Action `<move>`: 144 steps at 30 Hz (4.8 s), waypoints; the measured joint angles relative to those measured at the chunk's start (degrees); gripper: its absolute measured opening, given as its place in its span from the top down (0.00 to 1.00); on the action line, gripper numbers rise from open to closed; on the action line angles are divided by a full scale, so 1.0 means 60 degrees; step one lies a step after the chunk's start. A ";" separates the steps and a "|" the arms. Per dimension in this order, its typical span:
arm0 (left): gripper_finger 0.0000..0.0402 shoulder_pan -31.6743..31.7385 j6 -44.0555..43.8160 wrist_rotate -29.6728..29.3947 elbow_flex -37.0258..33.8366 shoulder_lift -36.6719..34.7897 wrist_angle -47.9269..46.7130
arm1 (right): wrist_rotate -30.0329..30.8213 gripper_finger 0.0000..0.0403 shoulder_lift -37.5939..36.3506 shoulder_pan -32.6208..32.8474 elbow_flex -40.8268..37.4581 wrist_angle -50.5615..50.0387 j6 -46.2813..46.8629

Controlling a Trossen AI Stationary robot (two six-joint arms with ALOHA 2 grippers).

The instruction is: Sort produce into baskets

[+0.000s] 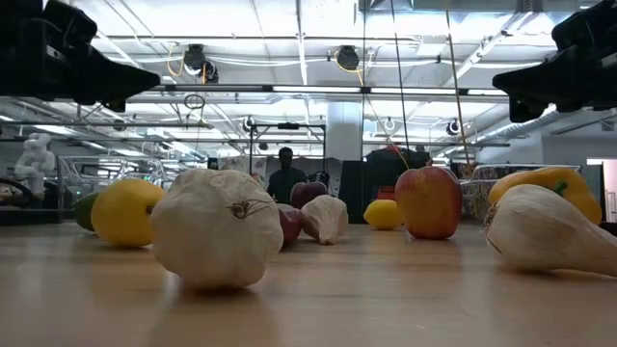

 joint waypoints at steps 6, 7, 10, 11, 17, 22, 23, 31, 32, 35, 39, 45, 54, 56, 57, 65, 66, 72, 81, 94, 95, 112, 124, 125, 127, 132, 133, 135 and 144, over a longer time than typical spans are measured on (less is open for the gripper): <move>0.93 0.0001 0.0000 0.0000 0.0001 0.0003 0.0003 | 0.0000 1.00 0.0002 0.0000 -0.0001 0.0000 0.0002; 0.93 0.0000 0.0000 0.0000 0.0000 0.0001 0.0003 | -0.0002 1.00 0.0000 0.0000 -0.0001 -0.0002 0.0000; 0.93 0.0003 -0.0002 0.0000 -0.0001 0.0002 0.0001 | 0.0000 1.00 -0.0001 0.0000 0.0000 -0.0003 0.0000; 0.93 0.0001 -0.0001 0.0000 0.0000 0.0001 0.0001 | -0.0001 1.00 0.0002 0.0000 0.0001 -0.0003 0.0000; 0.93 0.0003 -0.0004 0.0000 0.0002 0.0004 0.0004 | -0.0004 1.00 0.0001 0.0000 0.0001 0.0000 -0.0001; 0.93 0.0004 0.0000 0.0000 0.0000 0.0004 0.0001 | -0.0001 1.00 0.0001 0.0000 -0.0001 -0.0002 0.0001; 0.93 0.0000 0.0000 0.0000 0.0000 0.0004 0.0001 | -0.0004 1.00 0.0001 0.0000 0.0001 -0.0002 0.0000; 0.93 0.0001 0.0000 0.0000 0.0000 0.0001 0.0000 | 0.0000 1.00 0.0001 0.0000 0.0000 -0.0001 0.0000; 0.93 0.0000 -0.0001 0.0000 -0.0001 0.0000 0.0004 | -0.0004 1.00 0.0001 0.0000 -0.0001 0.0000 0.0000; 0.93 0.0000 0.0000 0.0000 -0.0001 0.0004 0.0004 | 0.0000 1.00 -0.0001 0.0000 -0.0001 0.0000 -0.0001; 0.93 0.0002 -0.0001 0.0000 -0.0001 0.0001 0.0001 | 0.0000 1.00 0.0001 0.0000 0.0001 -0.0002 -0.0001; 0.93 0.0000 0.0000 0.0000 0.0002 0.0003 0.0000 | 0.0000 1.00 0.0002 0.0000 -0.0001 0.0000 -0.0001; 0.93 0.0004 0.0000 0.0000 -0.0001 0.0004 0.0003 | 0.0000 1.00 -0.0001 0.0000 0.0002 0.0000 0.0000; 0.93 0.0000 0.0000 0.0000 0.0002 0.0004 0.0000 | 0.0000 1.00 0.0002 0.0000 -0.0001 0.0000 -0.0001; 0.93 0.0001 0.0000 0.0000 -0.0001 0.0001 0.0003 | 0.0000 1.00 0.0002 0.0000 0.0000 -0.0003 -0.0001; 0.93 0.0003 0.0000 0.0000 -0.0001 0.0000 0.0000 | 0.0000 1.00 0.0000 0.0000 0.0000 -0.0002 -0.0001; 0.93 0.0004 -0.0002 0.0000 -0.0001 0.0002 0.0000 | -0.0003 1.00 0.0002 0.0000 -0.0001 -0.0003 0.0002; 0.93 0.0002 0.0000 0.0000 -0.0001 0.0003 0.0001 | -0.0002 1.00 0.0002 0.0000 -0.0001 -0.0003 0.0001; 0.93 0.0002 0.0000 0.0000 0.0000 0.0002 0.0003 | 0.0000 1.00 0.0000 0.0000 0.0000 0.0000 0.0000; 0.94 0.0004 0.0412 -0.1631 0.1802 0.0342 0.0578 | 0.0022 1.00 -0.0001 0.0000 -0.0001 0.0047 -0.0063; 0.95 0.0004 0.0412 -0.1696 0.2067 0.0493 0.0556 | 0.0018 1.00 -0.0001 0.0000 -0.0001 0.0047 -0.0065; 0.98 0.0004 0.0004 -0.2299 0.9350 0.5852 -0.3144 | 0.0025 1.00 -0.0001 0.0000 -0.0001 0.0176 0.0488; 0.98 -0.0007 0.0705 -0.1750 1.0137 0.7731 -0.3245 | 0.0029 1.00 0.0002 0.0000 -0.0001 0.0025 0.2854; 0.98 -0.0010 0.0506 -0.1746 0.9941 0.7863 -0.3289 | 0.0029 1.00 0.0002 0.0000 -0.0001 0.0025 0.2952; 0.98 -0.0007 0.0097 -0.1751 0.9548 0.8127 -0.3248 | 0.0029 1.00 0.0002 0.0000 -0.0001 0.0022 0.3148; 0.98 -0.0007 -0.0471 -0.1796 0.8600 0.8769 -0.3139 | 0.0033 1.00 0.0002 0.0000 -0.0001 0.0029 0.4069; 0.98 -0.0007 -0.0533 -0.1800 0.8439 0.8921 -0.3181 | 0.0050 1.00 0.0002 0.0000 -0.0001 0.0029 0.4248; 0.98 -0.0007 -0.0689 -0.1796 0.8198 0.9246 -0.3206 | 0.0208 1.00 0.0002 0.0002 -0.0001 0.0091 0.4555; 0.98 0.0000 -0.0406 -0.1869 0.8184 0.9938 -0.2333 | 0.1257 1.00 0.0269 -0.0004 0.0479 0.2197 0.3729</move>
